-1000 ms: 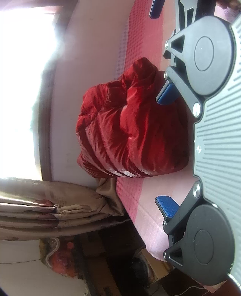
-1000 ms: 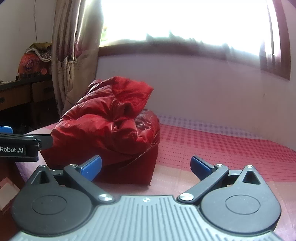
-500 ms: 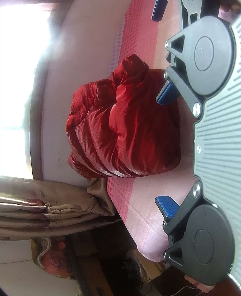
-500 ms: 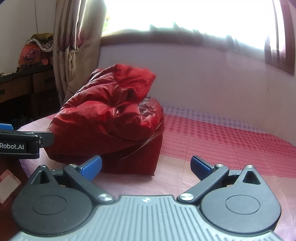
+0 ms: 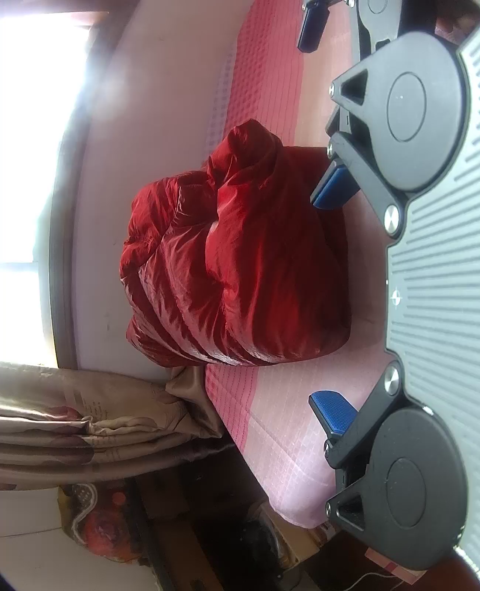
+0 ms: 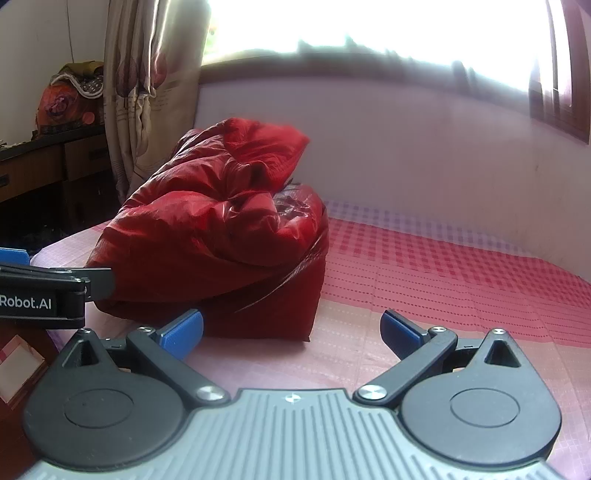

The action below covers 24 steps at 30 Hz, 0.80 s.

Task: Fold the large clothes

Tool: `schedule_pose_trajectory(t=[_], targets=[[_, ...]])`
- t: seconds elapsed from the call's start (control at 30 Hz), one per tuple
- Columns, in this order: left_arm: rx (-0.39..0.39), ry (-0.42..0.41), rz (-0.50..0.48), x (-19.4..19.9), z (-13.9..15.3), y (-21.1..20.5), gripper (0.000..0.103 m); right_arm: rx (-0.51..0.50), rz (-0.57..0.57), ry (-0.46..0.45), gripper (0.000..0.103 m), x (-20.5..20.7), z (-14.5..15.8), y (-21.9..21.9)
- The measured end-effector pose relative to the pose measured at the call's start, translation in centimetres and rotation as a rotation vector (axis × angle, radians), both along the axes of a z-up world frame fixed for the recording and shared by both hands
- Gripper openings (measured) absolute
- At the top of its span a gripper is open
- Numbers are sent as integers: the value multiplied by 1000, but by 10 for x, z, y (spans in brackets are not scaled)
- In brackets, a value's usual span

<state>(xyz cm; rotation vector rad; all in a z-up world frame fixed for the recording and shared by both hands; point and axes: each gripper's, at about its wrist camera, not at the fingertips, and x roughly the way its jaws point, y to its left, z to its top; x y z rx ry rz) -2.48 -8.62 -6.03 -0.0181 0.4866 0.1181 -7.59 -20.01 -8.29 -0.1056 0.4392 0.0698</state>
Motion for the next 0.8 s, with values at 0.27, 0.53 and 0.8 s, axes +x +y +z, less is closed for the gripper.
schedule_pose_trajectory(t=[0.27, 0.53, 0.8], targets=[[-6, 8, -6, 0, -1, -3, 103, -4, 10, 4, 103, 0, -2, -2], [-1, 7, -2, -1, -3, -7, 103, -2, 9, 7, 103, 0, -4, -3], [-6, -10, -4, -4, -4, -9, 103, -2, 17, 12, 103, 0, -5, -5]])
